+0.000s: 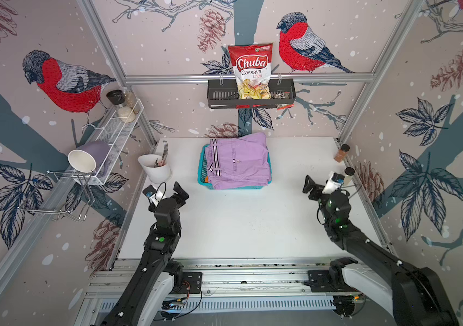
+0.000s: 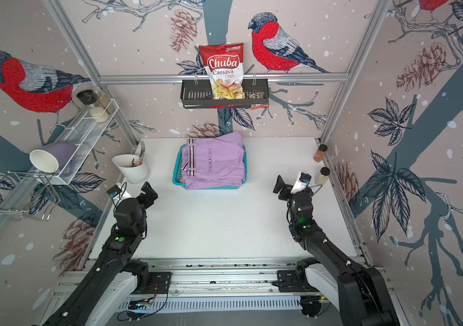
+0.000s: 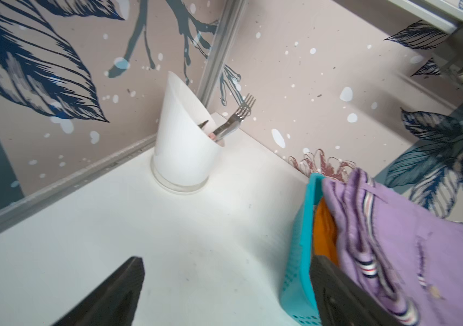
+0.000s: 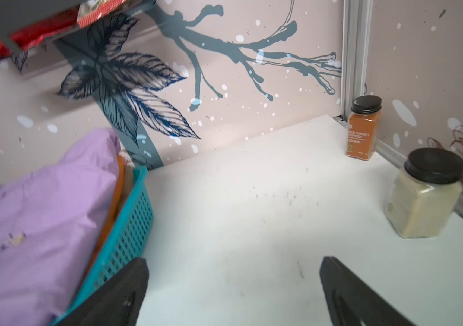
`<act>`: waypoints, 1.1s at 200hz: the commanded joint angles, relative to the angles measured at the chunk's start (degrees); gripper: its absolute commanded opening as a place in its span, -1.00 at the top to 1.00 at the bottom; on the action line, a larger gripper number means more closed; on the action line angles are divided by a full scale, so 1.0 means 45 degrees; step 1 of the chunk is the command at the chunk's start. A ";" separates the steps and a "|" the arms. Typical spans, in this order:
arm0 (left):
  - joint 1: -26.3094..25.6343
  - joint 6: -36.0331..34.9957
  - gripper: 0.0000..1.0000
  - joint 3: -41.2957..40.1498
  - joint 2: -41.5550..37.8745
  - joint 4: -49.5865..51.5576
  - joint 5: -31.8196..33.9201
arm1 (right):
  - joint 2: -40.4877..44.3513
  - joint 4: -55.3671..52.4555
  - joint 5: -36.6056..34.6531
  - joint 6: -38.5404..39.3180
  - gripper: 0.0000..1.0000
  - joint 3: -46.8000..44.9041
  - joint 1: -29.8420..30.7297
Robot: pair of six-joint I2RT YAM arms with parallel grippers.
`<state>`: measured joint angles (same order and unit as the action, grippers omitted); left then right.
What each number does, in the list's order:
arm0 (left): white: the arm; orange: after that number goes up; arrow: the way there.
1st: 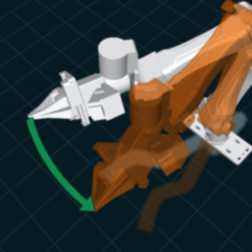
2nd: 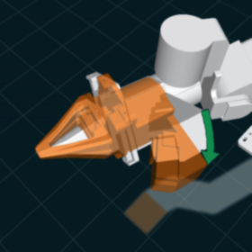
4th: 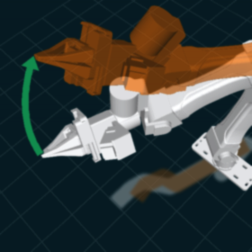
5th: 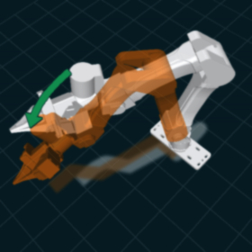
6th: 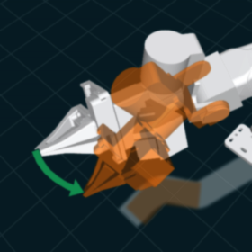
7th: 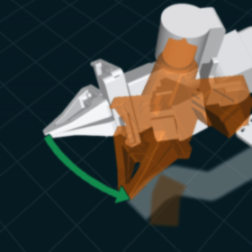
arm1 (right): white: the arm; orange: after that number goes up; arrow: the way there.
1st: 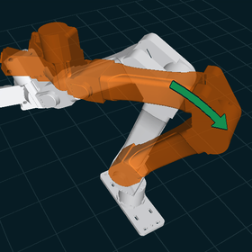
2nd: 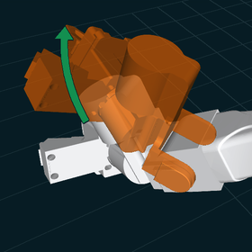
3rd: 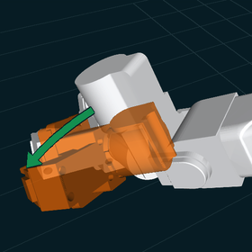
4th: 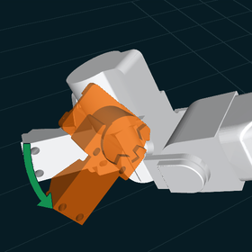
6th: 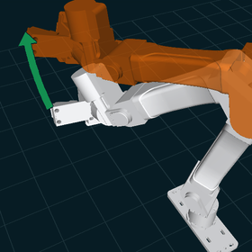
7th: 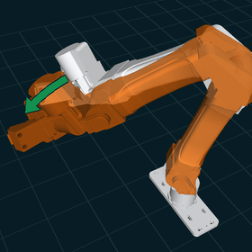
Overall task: Put the folded long pants in the basket
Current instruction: Reset both arms
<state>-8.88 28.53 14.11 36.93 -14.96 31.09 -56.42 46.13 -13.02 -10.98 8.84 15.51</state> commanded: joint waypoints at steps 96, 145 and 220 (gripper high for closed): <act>0.1906 -0.3165 -0.91 -0.0732 0.8112 -0.9900 -0.0216 | -0.4033 0.3438 -0.1478 0.0862 -1.00 0.0542 -0.2878; 0.1824 -0.5573 -0.92 0.0021 1.1116 -1.2082 -0.4275 | -0.6767 0.6354 0.0178 0.0897 -1.00 0.0526 -0.3407; 0.1643 -0.5601 -0.93 -0.0123 1.1082 -1.2260 -0.3941 | -0.6649 0.5350 0.0874 0.1519 -1.00 0.0907 -0.3150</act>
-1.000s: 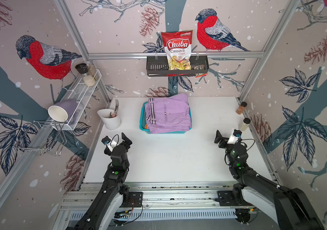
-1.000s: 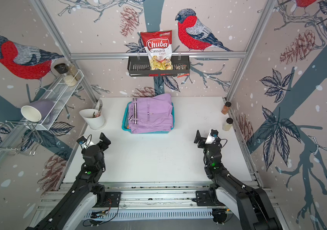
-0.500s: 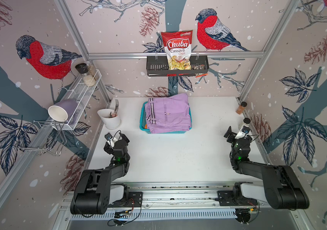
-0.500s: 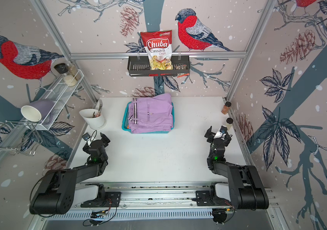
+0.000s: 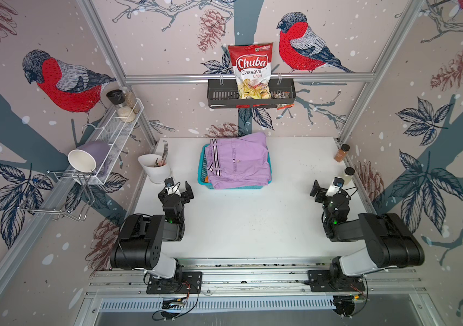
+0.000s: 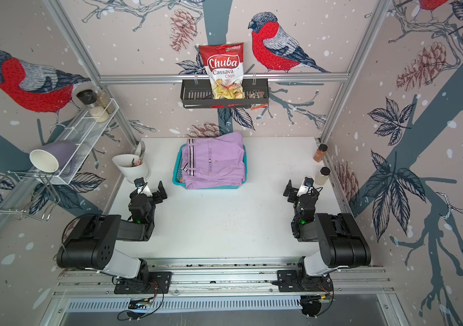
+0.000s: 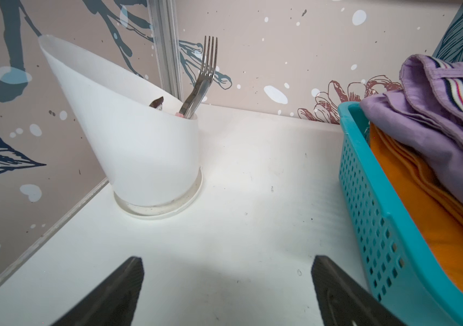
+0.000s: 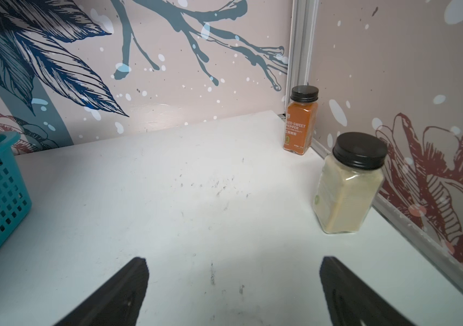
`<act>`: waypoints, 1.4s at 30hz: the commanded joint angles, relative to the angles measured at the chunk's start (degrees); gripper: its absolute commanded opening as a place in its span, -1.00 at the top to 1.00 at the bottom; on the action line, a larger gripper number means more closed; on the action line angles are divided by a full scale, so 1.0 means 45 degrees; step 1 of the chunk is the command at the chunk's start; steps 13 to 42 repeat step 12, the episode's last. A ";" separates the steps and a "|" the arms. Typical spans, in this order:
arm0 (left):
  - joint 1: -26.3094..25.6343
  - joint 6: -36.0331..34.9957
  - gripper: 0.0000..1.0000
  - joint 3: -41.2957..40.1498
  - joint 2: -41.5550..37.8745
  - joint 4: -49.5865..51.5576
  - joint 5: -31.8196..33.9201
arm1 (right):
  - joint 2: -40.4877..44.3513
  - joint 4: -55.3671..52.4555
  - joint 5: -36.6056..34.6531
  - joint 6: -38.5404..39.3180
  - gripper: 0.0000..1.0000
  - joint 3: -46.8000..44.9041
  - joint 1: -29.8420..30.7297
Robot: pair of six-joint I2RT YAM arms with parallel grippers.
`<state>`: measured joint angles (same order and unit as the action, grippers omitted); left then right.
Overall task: Put the folded long pants in the basket
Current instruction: Reset both arms
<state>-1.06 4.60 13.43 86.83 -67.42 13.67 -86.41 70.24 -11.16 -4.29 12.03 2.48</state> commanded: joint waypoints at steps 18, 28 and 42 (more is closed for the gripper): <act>-0.0257 -0.0037 -0.94 -0.1644 -0.0273 -0.3322 0.0977 | 0.0341 0.3661 -0.1032 -0.0147 -1.00 -0.1980 0.0093; -0.0257 -0.0037 -0.94 -0.1644 -0.0273 -0.3322 0.0977 | 0.0341 0.3661 -0.1032 -0.0147 -1.00 -0.1980 0.0093; -0.0257 -0.0037 -0.94 -0.1644 -0.0273 -0.3322 0.0977 | 0.0341 0.3661 -0.1032 -0.0147 -1.00 -0.1980 0.0093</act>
